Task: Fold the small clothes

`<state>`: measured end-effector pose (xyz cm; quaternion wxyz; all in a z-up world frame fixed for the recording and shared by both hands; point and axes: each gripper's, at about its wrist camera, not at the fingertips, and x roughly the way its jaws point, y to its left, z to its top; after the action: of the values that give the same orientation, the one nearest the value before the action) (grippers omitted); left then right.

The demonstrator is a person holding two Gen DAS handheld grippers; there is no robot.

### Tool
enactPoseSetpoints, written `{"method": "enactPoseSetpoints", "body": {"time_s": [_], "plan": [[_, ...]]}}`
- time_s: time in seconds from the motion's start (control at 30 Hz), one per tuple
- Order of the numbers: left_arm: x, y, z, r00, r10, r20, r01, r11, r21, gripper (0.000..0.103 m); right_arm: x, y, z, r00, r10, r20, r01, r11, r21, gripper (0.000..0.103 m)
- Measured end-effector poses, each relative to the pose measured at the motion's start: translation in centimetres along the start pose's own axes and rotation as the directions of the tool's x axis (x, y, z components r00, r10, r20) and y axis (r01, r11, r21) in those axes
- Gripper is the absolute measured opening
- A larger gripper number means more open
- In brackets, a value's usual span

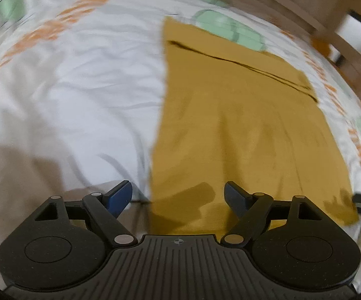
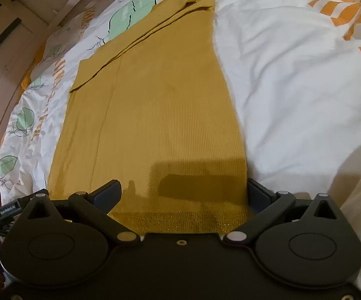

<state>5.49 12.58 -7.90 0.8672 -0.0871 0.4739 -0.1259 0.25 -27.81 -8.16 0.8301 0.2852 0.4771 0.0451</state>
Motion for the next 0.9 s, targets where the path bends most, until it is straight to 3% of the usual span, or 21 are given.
{"method": "enactPoseSetpoints", "body": {"time_s": [0.1, 0.2, 0.27, 0.37, 0.43, 0.47, 0.57, 0.67, 0.77, 0.9], "plan": [[0.4, 0.9, 0.1, 0.999, -0.017, -0.028, 0.016, 0.999, -0.042, 0.078, 0.1, 0.2, 0.0, 1.0, -0.012, -0.004, 0.012, 1.0, -0.016, 0.103], [0.9, 0.3, 0.3, 0.998, -0.004, -0.056, 0.004, 1.0, 0.007, 0.072, 0.1, 0.4, -0.1, 1.0, -0.024, -0.006, 0.024, 0.999, -0.037, 0.103], [1.2, -0.3, 0.2, 0.998, -0.004, -0.068, 0.007, 0.999, 0.049, 0.061, 0.1, 0.5, -0.2, 1.0, -0.028, -0.004, 0.028, 0.999, -0.043, 0.103], [1.1, -1.0, 0.1, 0.997, -0.021, -0.076, 0.028, 0.995, 0.096, 0.035, 0.1, 0.5, -0.3, 1.0, -0.03, -0.002, 0.03, 0.998, -0.047, 0.103], [1.1, -1.2, -0.1, 0.995, -0.058, -0.087, 0.067, 0.992, 0.105, 0.008, 0.1, 0.5, -0.3, 1.0, -0.03, -0.002, 0.03, 0.999, -0.046, 0.103], [1.1, -1.2, -0.2, 0.993, -0.075, -0.09, 0.084, 0.991, 0.107, 0.005, 0.1, 0.5, -0.3, 1.0, -0.03, -0.002, 0.03, 0.999, -0.045, 0.103], [0.4, -1.1, -0.2, 0.997, -0.07, -0.045, 0.074, 0.992, 0.104, 0.005, 0.1, 0.5, -0.2, 0.999, -0.032, -0.004, 0.032, 0.998, -0.046, 0.103], [-0.6, 0.4, 0.5, 1.0, -0.011, 0.025, 0.01, 1.0, 0.019, 0.005, 0.1, 0.6, -0.2, 0.999, -0.032, -0.005, 0.031, 0.998, -0.046, 0.103], [-0.2, 1.9, 1.0, 0.999, -0.035, -0.001, 0.034, 0.997, -0.074, 0.005, 0.1, 0.7, -0.3, 0.999, -0.035, -0.018, 0.034, 0.998, -0.045, 0.103], [0.3, 0.7, 0.7, 1.0, -0.005, -0.023, 0.005, 1.0, 0.013, 0.005, 0.1, 0.8, -0.3, 0.998, -0.042, -0.039, 0.04, 0.998, -0.048, 0.103]]}}
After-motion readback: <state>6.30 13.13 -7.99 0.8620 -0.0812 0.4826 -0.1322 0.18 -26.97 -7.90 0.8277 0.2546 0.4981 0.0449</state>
